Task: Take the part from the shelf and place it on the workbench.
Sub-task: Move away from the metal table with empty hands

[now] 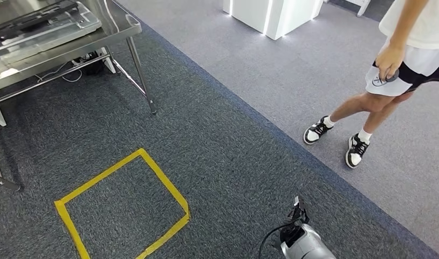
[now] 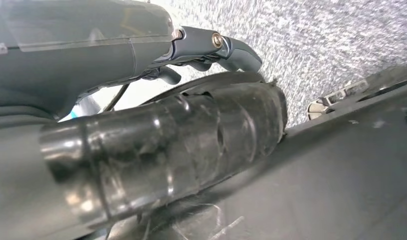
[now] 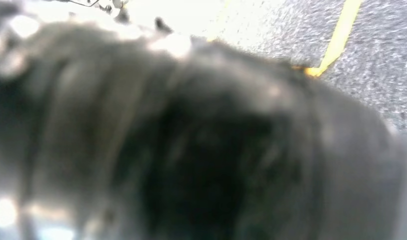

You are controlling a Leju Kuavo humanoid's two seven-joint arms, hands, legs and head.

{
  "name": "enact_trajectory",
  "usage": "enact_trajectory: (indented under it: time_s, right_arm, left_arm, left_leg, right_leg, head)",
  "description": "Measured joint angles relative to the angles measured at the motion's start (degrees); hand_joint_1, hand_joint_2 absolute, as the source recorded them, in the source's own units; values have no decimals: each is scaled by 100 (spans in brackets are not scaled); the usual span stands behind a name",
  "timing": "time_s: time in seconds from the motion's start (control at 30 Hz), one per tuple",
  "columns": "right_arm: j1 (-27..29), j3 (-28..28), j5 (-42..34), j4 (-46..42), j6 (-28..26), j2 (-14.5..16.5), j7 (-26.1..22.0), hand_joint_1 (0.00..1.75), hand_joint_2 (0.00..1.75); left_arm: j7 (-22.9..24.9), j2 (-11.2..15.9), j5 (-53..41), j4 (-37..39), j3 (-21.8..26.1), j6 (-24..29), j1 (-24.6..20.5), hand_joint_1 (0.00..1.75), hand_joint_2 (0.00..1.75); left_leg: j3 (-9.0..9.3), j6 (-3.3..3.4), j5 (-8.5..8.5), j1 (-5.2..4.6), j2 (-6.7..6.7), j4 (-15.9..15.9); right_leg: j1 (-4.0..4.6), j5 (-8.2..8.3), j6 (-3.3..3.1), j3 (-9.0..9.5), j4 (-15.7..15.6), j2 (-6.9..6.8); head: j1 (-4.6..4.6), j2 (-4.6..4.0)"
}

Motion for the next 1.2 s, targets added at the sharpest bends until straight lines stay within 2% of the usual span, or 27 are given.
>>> enact_trajectory:
  time_s: [0.07, 0.1, 0.13, 0.17, 0.23, 0.27, 0.3, 0.33, 0.37, 0.4, 0.43, 0.47, 0.5, 0.53, 0.6, 0.67, 0.73, 0.77, 0.8, 0.83, 0.87, 0.93, 0.97, 1.03, 1.1, 1.13, 1.2]
  right_arm:
    - [-3, 0, -1, 0, -1, -5, -1, 0, 0]
    - [0, 0, -2, -1, -1, -4, 0, 0, 0]
    - [-1, 0, -2, -1, -1, -2, 0, 0, 0]
    - [-5, 0, -3, -2, 0, 1, 0, 0, 0]
    - [-10, 0, -3, -2, 1, 6, 1, 0, 0]
    - [-8, 0, -3, -1, 1, 7, 2, 0, 0]
    - [-2, 0, -3, -1, 1, 7, 2, 0, 0]
    - [3, 0, -3, 0, 1, 7, 2, 0, 0]
    - [5, 0, -3, 0, 1, 7, 2, 0, 0]
    - [5, 0, -3, 0, 1, 8, 2, 0, 0]
    - [4, 0, -4, 0, 2, 11, 2, 0, 0]
    - [1, 0, -4, 0, 2, 15, 2, 0, 0]
    - [-2, 0, -4, 0, 3, 20, 2, 0, 0]
    - [-3, 0, -4, 0, 2, 24, 2, 0, 0]
    - [3, 0, -4, 0, 0, 18, 2, 0, 0]
    - [9, 0, -4, 1, -2, 0, 2, 0, 0]
    - [2, 0, -4, 2, -1, -5, 2, 0, 0]
    - [-1, 0, -5, 2, 0, -3, 2, 0, 0]
    - [3, 0, -5, 3, 1, -2, 2, 0, 0]
    - [9, 0, -5, 3, 1, -2, 2, 0, 0]
    - [15, 0, -5, 3, 1, -2, 2, 0, 0]
    - [15, 0, -5, 2, 1, -2, 2, 0, 0]
    - [8, 0, -4, 1, 1, -2, 2, 0, 0]
    - [2, 0, -4, 0, 1, -2, 2, 0, 0]
    - [7, 0, -4, 0, 1, -3, 2, 0, 0]
    - [9, 0, -5, 0, 1, -3, 2, 0, 0]
    - [-1, 0, -4, -1, 1, -2, 0, 0, 0]
  left_arm:
    - [0, -1, 0, -1, -1, 0, -14, 0, 0]
    - [-1, 0, 0, -2, -1, 0, -21, 0, 0]
    - [-1, 1, 0, -3, -2, 0, -26, 0, 0]
    - [0, 2, 0, -4, -2, 0, -26, 0, 0]
    - [-1, 2, 0, -4, -2, 0, -17, 0, 0]
    - [-1, 2, 0, -4, -2, 0, -12, 0, 0]
    - [-1, 3, 0, -4, -2, 0, -9, 0, 0]
    - [-1, 3, 0, -4, -2, 0, -7, 0, 0]
    - [-1, 4, 0, -4, -2, 0, -8, 0, 0]
    - [0, 4, 0, -4, -2, 0, -8, 0, 0]
    - [1, 7, 0, -4, -2, 0, -4, 0, 0]
    - [1, 9, 0, -4, -2, -1, -1, 0, 0]
    - [1, 10, 0, -4, -2, -1, 3, 0, 0]
    - [1, 13, 0, -4, -2, -1, 5, 0, 0]
    - [2, 12, 0, -5, -2, -1, 3, 0, 0]
    - [2, 10, 0, -8, -2, 1, 1, 0, 0]
    - [-1, 9, 0, -11, -2, 2, 4, 0, 0]
    - [-1, 9, 0, -11, -2, 1, 4, 0, 0]
    - [0, 10, 0, -11, -2, 0, 6, 0, 0]
    - [1, 10, 0, -11, -2, 0, 6, 0, 0]
    - [1, 10, 0, -11, -2, 0, 5, 0, 0]
    - [1, 8, 0, -11, -2, 0, 5, 0, 0]
    - [1, 6, 0, -11, -2, 0, 2, 0, 0]
    - [-1, 5, 0, -11, -2, 0, -3, 0, 0]
    - [-1, 4, 0, -12, -2, 0, -17, 0, 0]
    - [-1, 3, 0, -13, -3, 0, -23, 0, 0]
    - [-1, 2, 0, -14, -4, 0, -30, 0, 0]
  left_leg:
    - [31, -63, -21, -9, 100, -18]
    - [47, -98, -53, 0, 96, -2]
    - [28, -127, -126, 8, 21, 81]
    - [-52, -151, -257, 20, -101, 280]
    - [-400, -174, -625, 37, -362, 998]
    - [-601, -180, -765, 40, -414, 1381]
    - [-743, -181, -802, 40, -434, 1625]
    - [-785, -175, -715, 40, -442, 1649]
    - [-724, -161, -524, 40, -461, 1455]
    - [-580, -140, -275, 40, -525, 1087]
    - [-421, -110, -78, 46, -664, 697]
    - [-294, -87, 50, 54, -794, 378]
    - [-220, -69, 108, 52, -901, 185]
    - [-195, -56, 102, 45, -947, 113]
    - [-160, -15, 130, 37, -836, 52]
    - [-94, 60, 166, 52, -688, -35]
    - [-56, 109, 174, 47, -538, -78]
    - [-54, 121, 167, 42, -461, -76]
    - [-53, 116, 158, 40, -387, -73]
    - [-49, 109, 146, 42, -315, -70]
    - [-42, 97, 131, 45, -244, -65]
    - [-16, 55, 89, 48, -118, -46]
    - [-9, 21, 62, 38, -62, -26]
    - [3, -47, 21, 14, 32, -7]
    - [29, -114, -9, 20, 107, -12]
    - [34, -148, -52, 35, 59, 22]
    - [-112, -188, -302, 62, -186, 391]
  right_leg:
    - [21, 3, -53, -9, -20, 110]
    - [9, 14, -81, 4, -46, 173]
    - [-7, 28, -119, 23, -74, 234]
    - [-26, 43, -154, 41, -102, 293]
    - [-29, 50, -202, 54, -117, 406]
    - [-21, 48, -211, 53, -113, 469]
    - [-12, 45, -216, 54, -105, 537]
    - [-6, 42, -218, 55, -94, 611]
    - [-3, 37, -215, 57, -78, 689]
    - [-5, 29, -206, 57, -59, 765]
    - [-8, 20, -193, 47, -37, 831]
    - [-10, 11, -170, 24, -10, 897]
    - [-22, 11, -140, -6, 8, 953]
    - [-36, 16, -106, -34, 18, 1010]
    - [-62, 24, -28, -77, 56, 1086]
    - [-31, -113, 29, -197, 365, 873]
    - [-17, -445, 60, -478, 1003, 548]
    - [-36, -606, 74, -638, 1325, 469]
    - [-61, -689, 88, -748, 1537, 424]
    - [-86, -671, 102, -775, 1579, 393]
    - [-110, -547, 116, -695, 1414, 358]
    - [-129, -196, 129, -308, 657, 186]
    - [-114, -80, 111, -133, 315, 99]
    - [-66, -41, 53, 3, 24, 30]
    - [-48, -34, -18, 0, 14, 156]
    - [-54, -30, -53, 9, 2, 214]
    - [-68, -17, -132, 30, -22, 319]
  head:
    - [-1, 0]
    - [-1, 0]
    - [-2, 0]
    - [-4, 0]
    - [-8, 0]
    - [-10, 0]
    - [-10, 0]
    - [-10, 0]
    - [-10, 0]
    - [-10, 0]
    - [-9, 0]
    - [-8, 0]
    - [-8, 0]
    - [-8, 0]
    - [-9, 0]
    - [1, 0]
    - [15, 0]
    - [20, 0]
    - [21, 0]
    - [21, 0]
    - [22, 0]
    - [22, 0]
    - [20, 0]
    - [17, 0]
    - [16, 0]
    - [16, 0]
    - [15, 0]
